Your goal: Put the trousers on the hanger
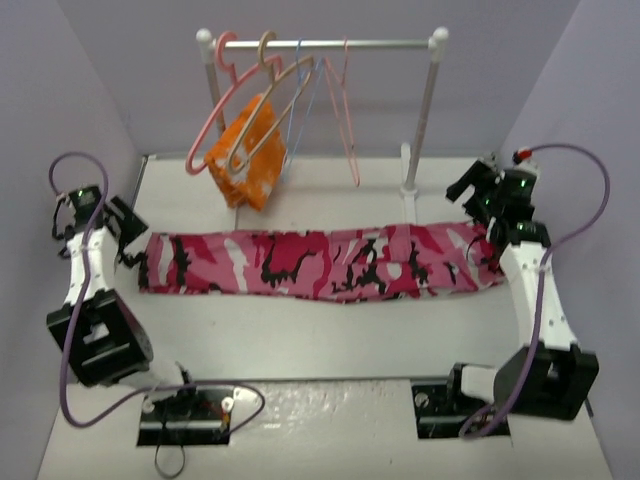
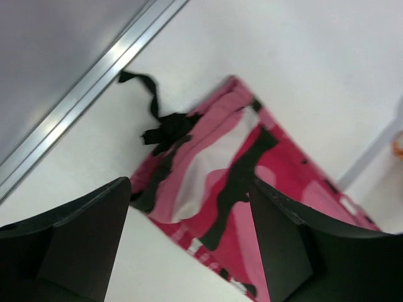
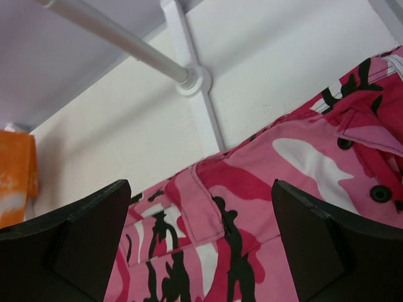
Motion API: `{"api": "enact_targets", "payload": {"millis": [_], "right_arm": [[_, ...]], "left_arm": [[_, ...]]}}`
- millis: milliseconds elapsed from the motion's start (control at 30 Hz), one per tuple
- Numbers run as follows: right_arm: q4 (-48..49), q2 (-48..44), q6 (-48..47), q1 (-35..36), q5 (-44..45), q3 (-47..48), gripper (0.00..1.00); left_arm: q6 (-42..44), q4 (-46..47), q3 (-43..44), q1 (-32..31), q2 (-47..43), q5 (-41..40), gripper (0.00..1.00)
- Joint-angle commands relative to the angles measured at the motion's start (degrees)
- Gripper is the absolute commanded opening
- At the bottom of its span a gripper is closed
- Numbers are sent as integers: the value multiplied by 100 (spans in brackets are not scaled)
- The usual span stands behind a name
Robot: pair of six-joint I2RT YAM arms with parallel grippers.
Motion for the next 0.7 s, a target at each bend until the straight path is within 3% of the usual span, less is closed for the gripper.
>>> {"api": "enact_targets", "payload": {"millis": [0, 233, 667], "right_arm": [[-161, -168, -262, 337, -747, -358, 91], [-287, -461, -502, 769, -971, -564, 92], [-428, -742, -640, 1037, -929, -803, 92]], "left_arm": [[742, 66, 45, 111, 109, 81, 68], [1340, 296, -81, 183, 405, 187, 66], [1459, 207, -194, 190, 609, 479, 51]]}}
